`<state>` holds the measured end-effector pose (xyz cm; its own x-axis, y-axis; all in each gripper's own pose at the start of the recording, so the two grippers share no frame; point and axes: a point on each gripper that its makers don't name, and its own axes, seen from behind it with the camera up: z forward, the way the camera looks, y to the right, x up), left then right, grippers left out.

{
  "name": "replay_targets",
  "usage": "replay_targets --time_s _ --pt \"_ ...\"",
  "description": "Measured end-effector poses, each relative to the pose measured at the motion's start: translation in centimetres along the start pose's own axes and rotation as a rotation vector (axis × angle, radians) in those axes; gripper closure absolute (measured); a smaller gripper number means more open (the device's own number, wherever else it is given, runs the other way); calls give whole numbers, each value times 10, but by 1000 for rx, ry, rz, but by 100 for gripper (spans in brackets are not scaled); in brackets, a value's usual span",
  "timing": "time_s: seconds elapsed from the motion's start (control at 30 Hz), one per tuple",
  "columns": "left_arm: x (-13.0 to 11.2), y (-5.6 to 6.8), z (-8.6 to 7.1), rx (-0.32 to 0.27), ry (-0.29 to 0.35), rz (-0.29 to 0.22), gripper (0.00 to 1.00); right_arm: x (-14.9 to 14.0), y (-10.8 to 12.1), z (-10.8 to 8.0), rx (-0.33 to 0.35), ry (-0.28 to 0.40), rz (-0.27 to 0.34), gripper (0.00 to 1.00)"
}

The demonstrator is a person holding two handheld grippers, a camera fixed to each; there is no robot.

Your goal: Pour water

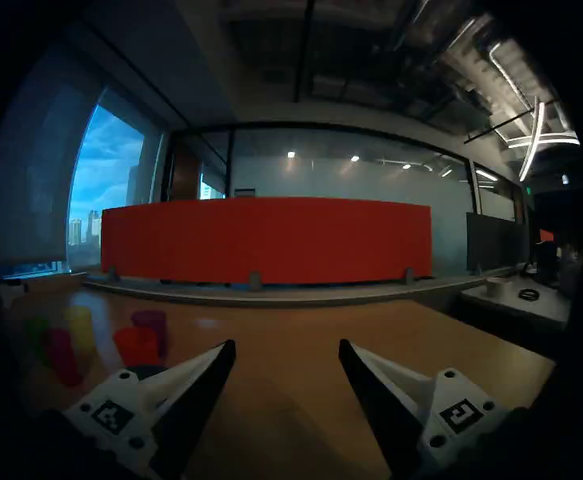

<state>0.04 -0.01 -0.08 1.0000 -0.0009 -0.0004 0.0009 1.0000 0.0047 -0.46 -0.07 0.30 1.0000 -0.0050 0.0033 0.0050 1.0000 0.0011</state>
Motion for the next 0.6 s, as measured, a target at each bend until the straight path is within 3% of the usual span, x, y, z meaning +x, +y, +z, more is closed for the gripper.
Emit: replay_targets --time_s 0.6 --pt "0 0 0 0 0 0 2 4 1 -1 -1 4 2 0"
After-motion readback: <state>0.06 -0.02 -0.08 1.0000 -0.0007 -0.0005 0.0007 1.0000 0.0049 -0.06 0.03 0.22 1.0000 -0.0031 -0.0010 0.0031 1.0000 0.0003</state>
